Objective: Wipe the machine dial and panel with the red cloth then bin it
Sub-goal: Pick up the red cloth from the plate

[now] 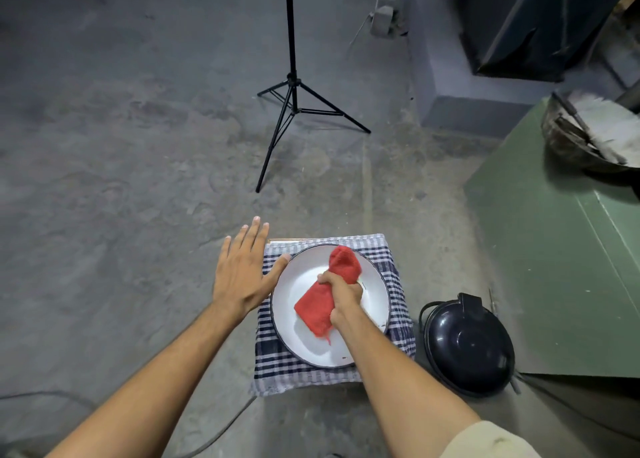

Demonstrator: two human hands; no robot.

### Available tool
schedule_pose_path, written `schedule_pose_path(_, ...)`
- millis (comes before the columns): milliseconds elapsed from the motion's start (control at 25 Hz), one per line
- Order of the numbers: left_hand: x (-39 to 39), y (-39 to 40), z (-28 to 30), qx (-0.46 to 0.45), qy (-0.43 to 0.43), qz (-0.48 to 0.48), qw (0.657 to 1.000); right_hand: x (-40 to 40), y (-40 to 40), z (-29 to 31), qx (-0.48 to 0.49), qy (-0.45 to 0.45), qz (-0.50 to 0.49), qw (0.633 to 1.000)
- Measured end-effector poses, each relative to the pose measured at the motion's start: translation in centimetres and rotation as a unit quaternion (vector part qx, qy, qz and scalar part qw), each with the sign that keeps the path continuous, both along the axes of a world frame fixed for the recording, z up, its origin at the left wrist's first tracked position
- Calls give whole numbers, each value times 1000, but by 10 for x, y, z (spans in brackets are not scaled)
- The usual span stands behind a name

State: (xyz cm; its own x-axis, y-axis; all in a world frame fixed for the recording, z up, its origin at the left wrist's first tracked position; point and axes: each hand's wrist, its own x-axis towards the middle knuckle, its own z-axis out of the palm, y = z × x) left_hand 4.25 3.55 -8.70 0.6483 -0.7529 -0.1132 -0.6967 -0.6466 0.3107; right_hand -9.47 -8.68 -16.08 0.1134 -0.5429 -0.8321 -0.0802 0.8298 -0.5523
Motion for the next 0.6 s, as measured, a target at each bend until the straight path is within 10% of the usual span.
schedule_pose_path(360,-14,-29,37,-33,-22,-16,999,-34,-15,51,55,-493,-41,867)
schedule_pose_path(600,-22,-48,80,-100,-33,0,994,-43,-28,104,-8,-545,-44,837)
